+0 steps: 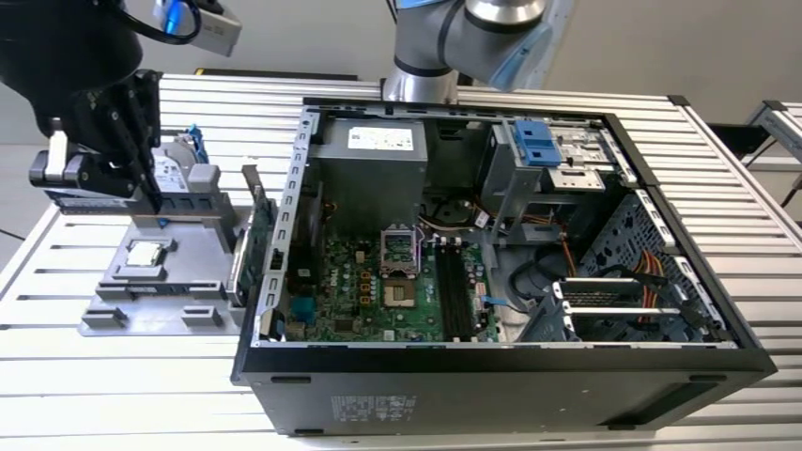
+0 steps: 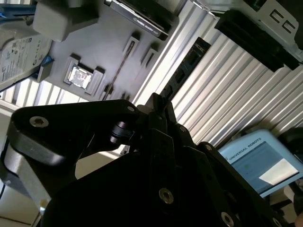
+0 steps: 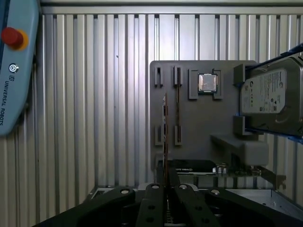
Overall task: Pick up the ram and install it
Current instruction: 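Pick up the ram and move it above insertion slot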
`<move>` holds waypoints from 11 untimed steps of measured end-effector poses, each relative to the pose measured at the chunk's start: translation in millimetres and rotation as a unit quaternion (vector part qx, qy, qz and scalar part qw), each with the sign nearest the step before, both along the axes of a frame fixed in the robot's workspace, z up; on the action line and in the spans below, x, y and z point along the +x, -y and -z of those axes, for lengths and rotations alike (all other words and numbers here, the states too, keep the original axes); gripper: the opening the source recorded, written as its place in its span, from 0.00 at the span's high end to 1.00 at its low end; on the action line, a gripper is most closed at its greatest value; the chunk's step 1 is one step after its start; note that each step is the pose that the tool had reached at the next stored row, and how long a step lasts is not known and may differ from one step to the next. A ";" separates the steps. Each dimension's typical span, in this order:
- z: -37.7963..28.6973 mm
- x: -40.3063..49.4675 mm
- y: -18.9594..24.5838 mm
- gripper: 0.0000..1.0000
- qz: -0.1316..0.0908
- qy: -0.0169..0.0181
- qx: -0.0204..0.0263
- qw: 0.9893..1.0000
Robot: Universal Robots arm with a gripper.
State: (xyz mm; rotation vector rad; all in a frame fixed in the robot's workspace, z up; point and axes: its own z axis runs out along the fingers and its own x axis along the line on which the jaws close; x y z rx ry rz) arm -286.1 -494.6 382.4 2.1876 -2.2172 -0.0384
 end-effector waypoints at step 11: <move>0.0 12.4 0.0 1.00 0.000 -0.001 0.000 1.000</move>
